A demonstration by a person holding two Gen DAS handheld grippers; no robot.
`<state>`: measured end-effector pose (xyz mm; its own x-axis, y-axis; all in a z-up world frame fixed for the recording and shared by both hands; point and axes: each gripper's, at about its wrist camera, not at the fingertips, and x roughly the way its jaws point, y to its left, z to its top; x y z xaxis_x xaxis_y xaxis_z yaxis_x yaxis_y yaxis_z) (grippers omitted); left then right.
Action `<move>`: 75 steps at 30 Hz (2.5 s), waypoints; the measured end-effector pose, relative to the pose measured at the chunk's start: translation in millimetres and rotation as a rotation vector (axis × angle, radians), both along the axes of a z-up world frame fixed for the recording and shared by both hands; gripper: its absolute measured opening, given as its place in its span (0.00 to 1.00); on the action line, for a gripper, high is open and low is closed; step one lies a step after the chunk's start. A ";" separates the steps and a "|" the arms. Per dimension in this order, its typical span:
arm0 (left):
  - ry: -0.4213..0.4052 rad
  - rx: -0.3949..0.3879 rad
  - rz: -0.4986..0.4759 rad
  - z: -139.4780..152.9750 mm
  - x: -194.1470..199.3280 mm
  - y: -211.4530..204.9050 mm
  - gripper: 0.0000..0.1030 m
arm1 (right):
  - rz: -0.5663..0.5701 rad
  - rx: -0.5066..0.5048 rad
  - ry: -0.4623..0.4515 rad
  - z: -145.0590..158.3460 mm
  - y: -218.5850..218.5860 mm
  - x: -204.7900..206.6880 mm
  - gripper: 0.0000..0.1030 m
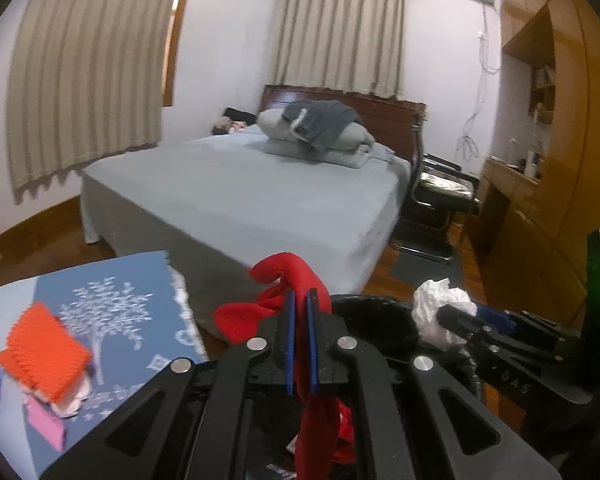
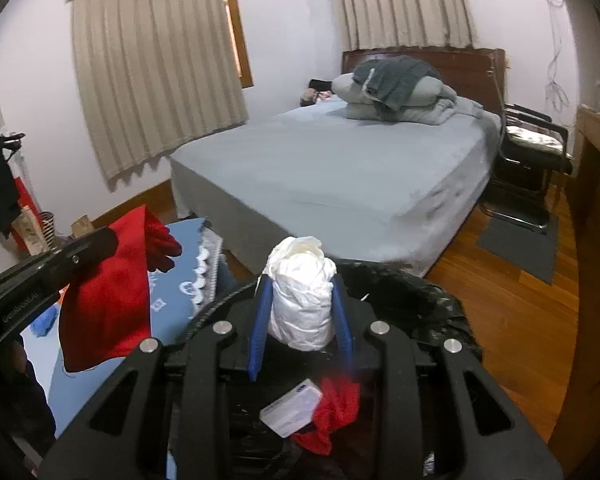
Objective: Collect trash
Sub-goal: 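Carry the red glove and tissue ball over the bin and release both, then move both tools back over the table toward the blue bag and orange mesh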
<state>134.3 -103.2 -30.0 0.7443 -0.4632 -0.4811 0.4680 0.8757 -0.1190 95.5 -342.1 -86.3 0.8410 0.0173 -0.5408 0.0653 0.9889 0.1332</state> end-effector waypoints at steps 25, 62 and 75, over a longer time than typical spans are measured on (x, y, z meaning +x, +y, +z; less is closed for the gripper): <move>0.050 0.009 0.009 -14.2 18.7 -4.7 0.83 | -0.128 0.004 0.030 -22.3 -40.5 1.8 0.92; 0.051 0.184 0.751 -72.4 23.7 345.5 0.94 | 0.364 -0.004 0.049 -34.0 249.7 123.9 0.93; 0.156 0.218 0.799 -114.9 56.0 391.5 0.93 | 0.485 -0.046 0.130 -65.1 323.7 164.8 0.91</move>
